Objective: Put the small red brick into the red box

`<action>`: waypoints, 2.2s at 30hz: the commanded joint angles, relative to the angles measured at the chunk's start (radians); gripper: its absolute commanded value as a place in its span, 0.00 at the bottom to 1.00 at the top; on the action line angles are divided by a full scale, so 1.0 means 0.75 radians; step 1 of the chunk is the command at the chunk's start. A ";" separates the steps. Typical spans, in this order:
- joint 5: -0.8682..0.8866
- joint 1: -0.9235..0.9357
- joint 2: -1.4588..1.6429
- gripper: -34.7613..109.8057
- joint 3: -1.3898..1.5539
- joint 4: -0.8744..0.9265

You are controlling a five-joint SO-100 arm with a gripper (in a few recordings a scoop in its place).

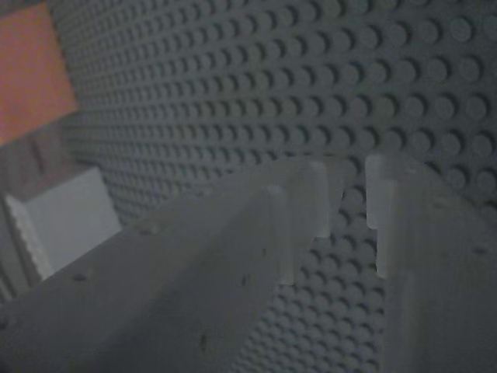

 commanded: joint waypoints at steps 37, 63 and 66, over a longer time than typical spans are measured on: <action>0.225 -0.352 -0.268 0.24 -0.421 -0.031; 0.188 -0.969 -0.879 0.24 -0.775 0.008; 0.155 -1.025 -0.967 0.24 -0.869 0.078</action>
